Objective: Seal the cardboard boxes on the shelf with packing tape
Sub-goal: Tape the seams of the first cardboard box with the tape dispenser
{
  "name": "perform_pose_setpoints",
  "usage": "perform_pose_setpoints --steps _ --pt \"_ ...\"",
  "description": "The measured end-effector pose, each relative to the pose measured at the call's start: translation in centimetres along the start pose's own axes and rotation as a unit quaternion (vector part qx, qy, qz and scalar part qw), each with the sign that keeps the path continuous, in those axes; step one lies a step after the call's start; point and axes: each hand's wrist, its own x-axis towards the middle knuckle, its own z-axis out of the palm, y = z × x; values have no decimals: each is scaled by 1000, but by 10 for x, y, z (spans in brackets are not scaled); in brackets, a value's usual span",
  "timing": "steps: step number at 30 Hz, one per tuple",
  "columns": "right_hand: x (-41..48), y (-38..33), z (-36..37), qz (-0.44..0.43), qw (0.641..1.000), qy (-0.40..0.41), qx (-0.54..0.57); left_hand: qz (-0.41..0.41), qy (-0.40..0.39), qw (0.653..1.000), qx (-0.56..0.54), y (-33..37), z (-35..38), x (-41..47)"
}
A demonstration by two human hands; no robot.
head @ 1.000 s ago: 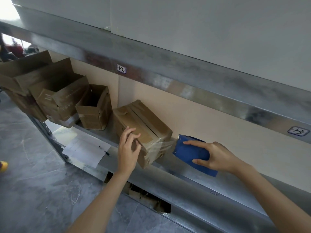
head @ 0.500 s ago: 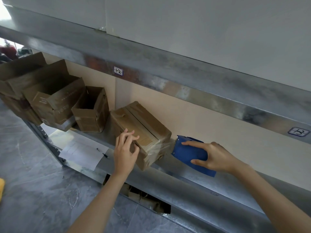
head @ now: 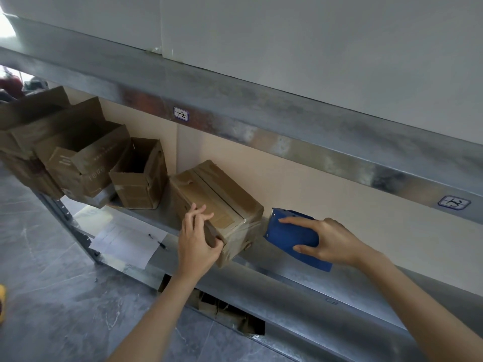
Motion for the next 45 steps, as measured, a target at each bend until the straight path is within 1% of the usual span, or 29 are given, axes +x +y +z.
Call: perform_pose_setpoints --steps 4,7,10,15,18,21,25,27,30,32,37,41,45 --pt "-1 -2 -3 -5 1000 2 -14 8 -39 999 -11 -5 0 -5" --pt "-2 -2 -4 -7 1000 7 -20 17 -52 998 -18 -6 0 -7" --pt "-4 -2 -4 -8 999 16 -27 6 -41 999 -20 -4 1 -7" --pt "-9 -4 -4 -10 999 28 -35 -7 11 1000 -13 7 7 -5" --pt "-13 -6 -8 -18 998 30 -48 8 15 1000 -6 7 2 -5" --pt "-16 -9 -10 -37 998 23 -45 39 -13 999 4 -2 -12 -7" --pt "-17 -17 -9 -81 996 9 -28 57 -75 995 -16 -16 -38 -4" --pt "-15 -22 -6 -97 995 9 -33 56 -103 993 -28 -22 -48 1" --pt "-11 -26 -4 -105 993 17 -41 42 -121 991 -37 -24 -52 2" --pt "-7 -26 -3 -105 993 20 -48 32 -116 992 -44 -21 -47 -2" --pt "5 -22 -3 -120 990 13 -72 12 -63 997 -39 -14 -36 -10" --pt "11 -13 -5 -135 987 2 -82 23 -71 996 -38 -17 -38 -9" --pt "18 0 -6 -154 986 -11 -68 28 -75 997 -23 -19 -39 -8"
